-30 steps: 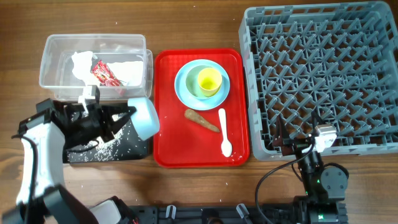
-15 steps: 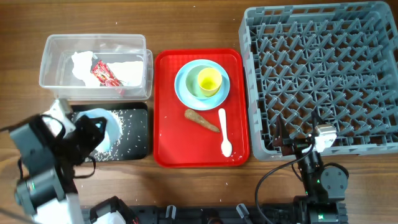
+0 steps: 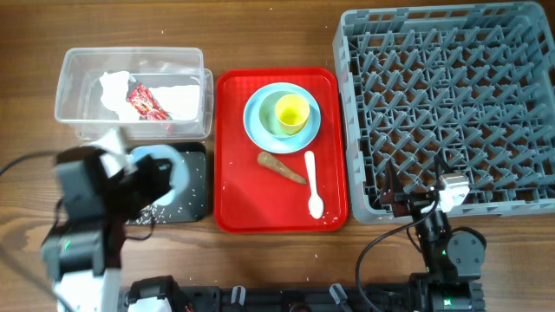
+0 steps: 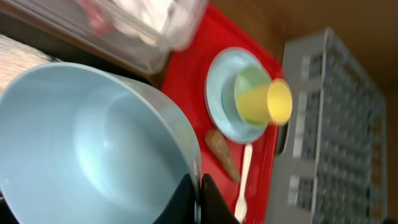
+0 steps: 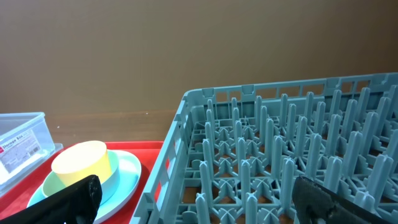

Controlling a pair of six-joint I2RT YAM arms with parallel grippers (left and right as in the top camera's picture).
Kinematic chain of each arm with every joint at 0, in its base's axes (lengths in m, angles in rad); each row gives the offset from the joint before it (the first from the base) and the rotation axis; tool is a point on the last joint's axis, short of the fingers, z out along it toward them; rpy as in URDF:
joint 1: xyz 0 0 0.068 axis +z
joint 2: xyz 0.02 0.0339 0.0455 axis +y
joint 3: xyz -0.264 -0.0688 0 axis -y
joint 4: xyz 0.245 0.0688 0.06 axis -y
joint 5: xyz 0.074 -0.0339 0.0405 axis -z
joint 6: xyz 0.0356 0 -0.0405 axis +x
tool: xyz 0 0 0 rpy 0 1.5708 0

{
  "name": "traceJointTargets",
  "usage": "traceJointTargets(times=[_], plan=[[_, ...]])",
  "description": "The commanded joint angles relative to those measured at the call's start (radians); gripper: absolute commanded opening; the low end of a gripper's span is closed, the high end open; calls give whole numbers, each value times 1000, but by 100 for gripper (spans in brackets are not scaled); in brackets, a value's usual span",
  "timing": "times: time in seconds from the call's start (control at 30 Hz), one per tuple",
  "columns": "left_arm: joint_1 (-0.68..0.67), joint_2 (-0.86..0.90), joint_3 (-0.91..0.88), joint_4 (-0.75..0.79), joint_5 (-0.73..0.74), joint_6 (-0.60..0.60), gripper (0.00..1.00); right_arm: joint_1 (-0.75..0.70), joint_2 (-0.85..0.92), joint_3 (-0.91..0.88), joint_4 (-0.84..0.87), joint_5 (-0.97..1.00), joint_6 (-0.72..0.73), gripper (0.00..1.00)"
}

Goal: Sort waste into correct bins and load items into the dishwasher rack
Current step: 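Set the empty bowl back on the red tray and open the left gripper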

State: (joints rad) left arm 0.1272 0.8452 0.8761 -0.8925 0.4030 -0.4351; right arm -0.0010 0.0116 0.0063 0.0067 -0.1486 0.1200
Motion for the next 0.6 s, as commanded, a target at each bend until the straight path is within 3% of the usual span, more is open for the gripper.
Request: traceJointTargets(times=[0.0, 0.13, 0.33, 0.57], plan=[[-247, 113, 1, 31, -155, -80, 4, -3, -8, -1, 3, 3, 13, 100], [-562, 250, 1, 45, -412, -192, 4, -3, -8, -1, 3, 3, 13, 99], [-877, 472, 1, 144, -471, -323, 4, -3, -8, -1, 3, 3, 13, 100], [-965, 676, 1, 172, -483, -362, 5, -3, -8, -1, 3, 3, 13, 100]])
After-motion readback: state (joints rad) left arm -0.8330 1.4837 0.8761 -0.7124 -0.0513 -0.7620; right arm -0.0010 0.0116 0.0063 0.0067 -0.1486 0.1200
